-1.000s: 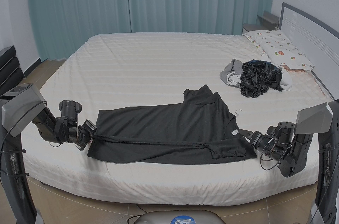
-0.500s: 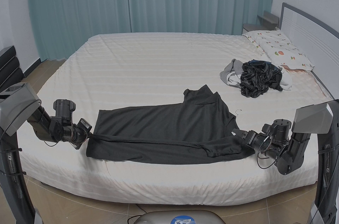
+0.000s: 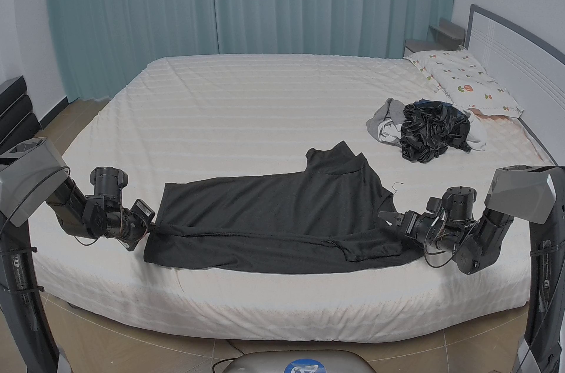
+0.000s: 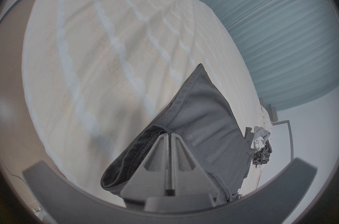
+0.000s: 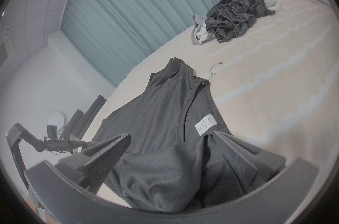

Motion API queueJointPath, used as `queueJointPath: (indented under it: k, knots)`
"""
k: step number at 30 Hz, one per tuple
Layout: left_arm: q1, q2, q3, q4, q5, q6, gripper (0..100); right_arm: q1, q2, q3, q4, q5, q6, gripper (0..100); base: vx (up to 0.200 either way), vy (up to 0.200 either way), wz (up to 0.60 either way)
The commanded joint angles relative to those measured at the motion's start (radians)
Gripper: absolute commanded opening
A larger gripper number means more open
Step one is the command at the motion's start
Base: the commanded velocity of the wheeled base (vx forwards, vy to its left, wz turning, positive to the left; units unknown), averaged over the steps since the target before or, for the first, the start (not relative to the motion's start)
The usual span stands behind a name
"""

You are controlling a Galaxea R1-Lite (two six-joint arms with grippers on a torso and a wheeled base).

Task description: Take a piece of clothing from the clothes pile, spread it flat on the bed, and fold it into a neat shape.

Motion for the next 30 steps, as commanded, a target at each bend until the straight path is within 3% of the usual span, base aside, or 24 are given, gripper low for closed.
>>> queueJointPath:
  k: [1,10,19,20,30]
  knots:
    - [-0.002,0.0,0.003,0.0,0.0,0.0,0,-0.003,0.046,-0.05,0.004,0.001,-0.014,100,0.0,0.0,0.0]
    - [-0.002,0.002,0.003,0.0,-0.001,0.0,0,-0.001,0.083,-0.084,0.029,0.001,-0.077,100,0.0,0.0,0.0]
    - [-0.002,0.002,0.003,0.0,-0.003,0.0,0,-0.001,0.084,-0.068,0.027,0.003,-0.079,100,0.0,0.0,0.0]
    - [-0.002,0.0,0.001,0.0,-0.003,0.0,0,-0.003,0.084,-0.07,0.024,0.003,-0.079,0,0.0,0.0,0.0]
    - [-0.002,0.002,0.003,0.0,-0.003,0.0,0,-0.017,0.077,-0.067,0.01,0.003,-0.069,0,0.0,0.0,0.0]
